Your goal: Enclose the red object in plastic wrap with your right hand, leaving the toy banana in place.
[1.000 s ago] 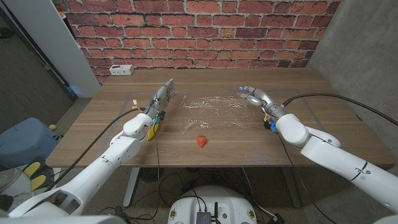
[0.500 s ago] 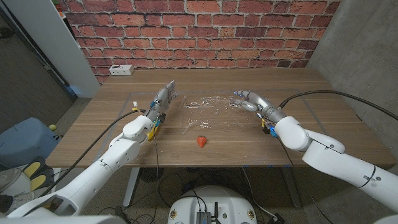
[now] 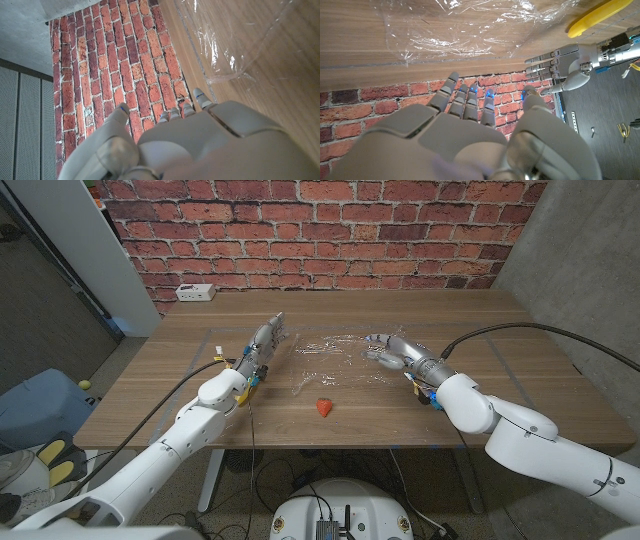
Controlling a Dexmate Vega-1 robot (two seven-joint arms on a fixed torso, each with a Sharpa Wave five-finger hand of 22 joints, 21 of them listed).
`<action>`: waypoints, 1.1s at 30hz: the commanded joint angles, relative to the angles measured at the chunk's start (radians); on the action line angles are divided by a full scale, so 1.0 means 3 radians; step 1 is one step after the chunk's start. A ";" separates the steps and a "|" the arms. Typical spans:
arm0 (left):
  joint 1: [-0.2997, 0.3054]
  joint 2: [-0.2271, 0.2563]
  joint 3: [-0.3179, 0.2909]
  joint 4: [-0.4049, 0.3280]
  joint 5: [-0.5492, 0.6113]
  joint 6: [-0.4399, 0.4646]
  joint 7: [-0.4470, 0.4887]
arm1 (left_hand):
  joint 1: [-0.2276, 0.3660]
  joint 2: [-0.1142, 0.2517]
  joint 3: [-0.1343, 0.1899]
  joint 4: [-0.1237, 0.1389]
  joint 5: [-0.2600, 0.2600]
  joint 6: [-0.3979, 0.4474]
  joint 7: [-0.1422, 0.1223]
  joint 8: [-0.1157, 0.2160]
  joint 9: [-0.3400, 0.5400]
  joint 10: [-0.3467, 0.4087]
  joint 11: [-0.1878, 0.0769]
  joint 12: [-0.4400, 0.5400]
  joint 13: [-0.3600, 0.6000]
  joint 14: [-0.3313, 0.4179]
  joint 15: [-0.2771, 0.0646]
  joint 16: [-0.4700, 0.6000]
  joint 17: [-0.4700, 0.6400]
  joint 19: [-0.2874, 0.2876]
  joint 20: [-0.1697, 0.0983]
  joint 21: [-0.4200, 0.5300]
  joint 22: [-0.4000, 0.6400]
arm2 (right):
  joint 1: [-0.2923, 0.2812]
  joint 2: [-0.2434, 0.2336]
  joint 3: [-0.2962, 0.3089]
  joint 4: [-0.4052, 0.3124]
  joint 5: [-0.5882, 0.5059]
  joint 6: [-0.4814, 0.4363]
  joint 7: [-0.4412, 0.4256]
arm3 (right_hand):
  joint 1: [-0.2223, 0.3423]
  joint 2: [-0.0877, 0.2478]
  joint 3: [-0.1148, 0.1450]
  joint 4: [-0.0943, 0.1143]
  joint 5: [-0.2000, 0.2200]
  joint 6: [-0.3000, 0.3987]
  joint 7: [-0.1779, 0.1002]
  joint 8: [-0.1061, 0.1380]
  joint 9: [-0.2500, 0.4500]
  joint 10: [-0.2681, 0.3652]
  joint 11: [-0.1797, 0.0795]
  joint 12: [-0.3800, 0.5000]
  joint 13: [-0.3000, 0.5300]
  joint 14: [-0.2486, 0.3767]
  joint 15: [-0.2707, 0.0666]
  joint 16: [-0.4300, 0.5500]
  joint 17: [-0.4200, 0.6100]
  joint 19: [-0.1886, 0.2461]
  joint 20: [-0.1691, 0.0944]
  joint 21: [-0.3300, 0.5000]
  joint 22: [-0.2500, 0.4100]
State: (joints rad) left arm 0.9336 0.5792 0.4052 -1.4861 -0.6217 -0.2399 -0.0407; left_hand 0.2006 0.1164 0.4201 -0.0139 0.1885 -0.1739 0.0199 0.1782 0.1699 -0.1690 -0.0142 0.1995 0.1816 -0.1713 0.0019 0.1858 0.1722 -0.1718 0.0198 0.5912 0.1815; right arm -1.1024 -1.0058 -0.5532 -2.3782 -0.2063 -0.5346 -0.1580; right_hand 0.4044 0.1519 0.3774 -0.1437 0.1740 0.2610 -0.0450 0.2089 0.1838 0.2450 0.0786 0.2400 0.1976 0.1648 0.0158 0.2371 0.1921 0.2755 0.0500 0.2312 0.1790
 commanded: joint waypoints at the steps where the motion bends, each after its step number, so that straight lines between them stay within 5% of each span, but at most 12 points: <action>1: 0.0045 0.0015 0.0003 -0.0001 -0.0025 -0.0053 -0.0058 | 0.0008 0.0011 0.0012 -0.0019 0.0018 -0.0039 -0.0023 0.0006 0.0012 -0.0130 0.0022 -0.0004 0.0011 -0.0131 0.0007 -0.0010 0.0006 -0.0243 0.0030 -0.0017 0.0010 | 0.0114 0.0021 -0.0225 -0.0160 -0.0320 -0.0058 0.0262 | 0.0068 0.0003 0.0021 -0.0016 0.0018 0.0025 -0.0005 -0.0020 0.0011 0.0028 0.0001 -0.0010 0.0015 0.0063 -0.0010 0.0019 0.0006 0.0057 -0.0026 0.0034 0.0015; 18: 0.0083 0.0059 -0.0036 -0.0018 -0.0046 -0.0094 -0.0089 | 0.0003 0.0010 0.0010 -0.0021 0.0017 -0.0038 -0.0040 0.0008 0.0013 -0.0135 0.0022 -0.0004 0.0011 -0.0135 0.0004 -0.0009 0.0006 -0.0247 0.0081 -0.0033 0.0010 | 0.0368 0.0245 -0.0556 -0.0060 -0.0681 0.0093 0.0770 | 0.0110 0.0014 0.0034 -0.0021 0.0014 0.0064 -0.0010 -0.0018 0.0012 0.0099 -0.0030 -0.0004 0.0017 0.0147 -0.0054 0.0040 0.0015 0.0102 0.0044 0.0040 0.0016; 33: 0.0098 0.0070 -0.0062 0.0008 -0.0078 -0.0122 -0.0123 | -0.0004 0.0009 0.0008 -0.0023 0.0016 -0.0037 -0.0059 0.0010 0.0013 -0.0141 0.0013 -0.0004 0.0011 -0.0137 0.0004 -0.0008 0.0006 -0.0254 0.0167 -0.0052 0.0012 | 0.0536 0.0470 -0.0754 0.0124 -0.0967 0.0211 0.1101 | 0.0266 0.0009 0.0102 -0.0089 0.0024 0.0153 -0.0020 -0.0003 0.0012 0.0180 -0.0066 -0.0002 0.0017 0.0224 -0.0080 0.0036 0.0000 0.0160 0.0021 0.0045 0.0016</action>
State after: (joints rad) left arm 0.9596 0.5977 0.3924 -1.4908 -0.6384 -0.2695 -0.0701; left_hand 0.2006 0.1164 0.4201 -0.0138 0.1884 -0.1735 0.0087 0.1782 0.1698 -0.1690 -0.0143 0.1995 0.1818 -0.1713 0.0019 0.1858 0.1723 -0.1682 0.0628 0.5767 0.1837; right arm -0.9794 -0.9116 -0.7377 -2.3801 -0.4419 -0.5026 0.0933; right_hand 0.4651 0.1543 0.4019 -0.1682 0.1740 0.2967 -0.0520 0.2034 0.1837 0.2862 0.0590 0.2401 0.1975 0.2217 -0.0054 0.2446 0.1905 0.3134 0.0556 0.2404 0.1790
